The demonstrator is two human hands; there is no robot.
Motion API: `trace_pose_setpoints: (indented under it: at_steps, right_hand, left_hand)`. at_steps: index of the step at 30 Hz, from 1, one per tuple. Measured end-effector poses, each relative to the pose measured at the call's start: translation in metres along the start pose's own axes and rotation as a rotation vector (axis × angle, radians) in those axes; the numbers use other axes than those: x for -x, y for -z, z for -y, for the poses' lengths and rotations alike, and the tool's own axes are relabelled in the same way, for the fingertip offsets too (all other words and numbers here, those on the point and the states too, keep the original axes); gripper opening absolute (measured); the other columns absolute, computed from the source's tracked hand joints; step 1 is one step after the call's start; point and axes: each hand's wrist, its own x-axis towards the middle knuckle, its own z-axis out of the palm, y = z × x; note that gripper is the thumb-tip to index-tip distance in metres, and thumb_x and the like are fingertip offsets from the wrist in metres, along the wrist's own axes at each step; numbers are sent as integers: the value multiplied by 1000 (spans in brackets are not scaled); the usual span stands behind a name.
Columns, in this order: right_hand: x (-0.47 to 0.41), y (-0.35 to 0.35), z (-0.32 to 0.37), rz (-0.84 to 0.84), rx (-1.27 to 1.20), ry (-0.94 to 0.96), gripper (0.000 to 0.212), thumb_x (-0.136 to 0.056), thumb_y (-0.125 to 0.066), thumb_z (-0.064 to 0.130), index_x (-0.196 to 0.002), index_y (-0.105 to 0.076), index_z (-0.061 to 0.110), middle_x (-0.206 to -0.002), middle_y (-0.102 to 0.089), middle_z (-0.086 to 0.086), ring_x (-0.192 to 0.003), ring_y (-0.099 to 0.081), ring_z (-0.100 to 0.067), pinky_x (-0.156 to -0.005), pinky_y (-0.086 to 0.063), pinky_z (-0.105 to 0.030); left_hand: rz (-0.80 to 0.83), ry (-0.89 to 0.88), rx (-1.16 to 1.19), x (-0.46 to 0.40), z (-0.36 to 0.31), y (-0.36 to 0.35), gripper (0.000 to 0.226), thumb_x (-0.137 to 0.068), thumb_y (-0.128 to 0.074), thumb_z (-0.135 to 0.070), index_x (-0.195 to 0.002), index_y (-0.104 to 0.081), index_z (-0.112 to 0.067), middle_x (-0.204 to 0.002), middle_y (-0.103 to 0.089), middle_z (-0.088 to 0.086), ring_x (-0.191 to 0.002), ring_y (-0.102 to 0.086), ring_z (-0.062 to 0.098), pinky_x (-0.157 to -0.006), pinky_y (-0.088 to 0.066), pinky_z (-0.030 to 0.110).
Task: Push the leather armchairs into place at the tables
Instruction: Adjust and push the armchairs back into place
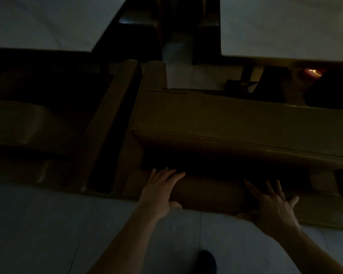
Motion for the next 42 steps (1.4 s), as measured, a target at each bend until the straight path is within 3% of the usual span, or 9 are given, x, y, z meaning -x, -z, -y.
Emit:
trace_pose_setpoints:
  at_steps: [20,27,32,36,38,40,42]
  right_hand:
    - [2,1,4,27,7,-14,112,-73,-56,83,-151,16,48,-166,14,-11,-148,22,-42,-111,-6,-78]
    - [4,7,3,85,4,0,114,-73,-58,81,-151,18,48,-165,16,-14,-146,24,-46,-108,1,-81]
    - [7,19,-7,133,5,74,109,-80,-59,73,-152,18,45,-165,14,-15,-148,20,-45,-109,-3,-79]
    - [14,43,-18,162,-98,100,96,-84,-62,65,-155,-2,43,-167,1,-8,-152,6,-39,-115,-10,-70]
    - [25,57,-22,160,-146,87,87,-84,-65,62,-154,-17,41,-163,-19,-8,-150,-15,-38,-116,-26,-62]
    - [40,67,-25,215,-199,59,72,-84,-64,61,-147,-34,40,-147,-45,-4,-131,-48,-28,-103,-48,-48]
    - [54,66,-34,243,-258,30,68,-74,-55,77,-133,-48,44,-129,-60,4,-113,-60,-20,-89,-54,-39]
  left_hand:
    - [13,14,-15,-2,1,-3,97,-75,-75,-51,-150,-14,-48,-159,-21,-13,-148,-8,15,-121,6,41]
    - [90,54,-63,-6,-8,3,99,-75,-76,-50,-150,-11,-45,-160,-19,-7,-148,-6,19,-119,11,43]
    - [163,129,-103,-5,-22,11,103,-76,-73,-51,-152,-3,-43,-163,-8,-5,-150,4,20,-121,6,44]
    - [227,210,-91,0,-43,26,101,-80,-67,-59,-154,-2,-39,-164,-2,-2,-150,3,24,-121,-8,43]
    - [249,209,-82,4,-57,39,96,-79,-65,-62,-154,-9,-40,-163,-11,-3,-148,-10,24,-118,-18,42]
    - [284,174,-66,8,-72,54,87,-80,-64,-63,-151,-20,-40,-159,-22,-6,-144,-22,21,-115,-24,39]
    - [335,137,-16,8,-87,72,82,-78,-64,-66,-148,-28,-42,-155,-28,-9,-141,-27,18,-113,-28,39]
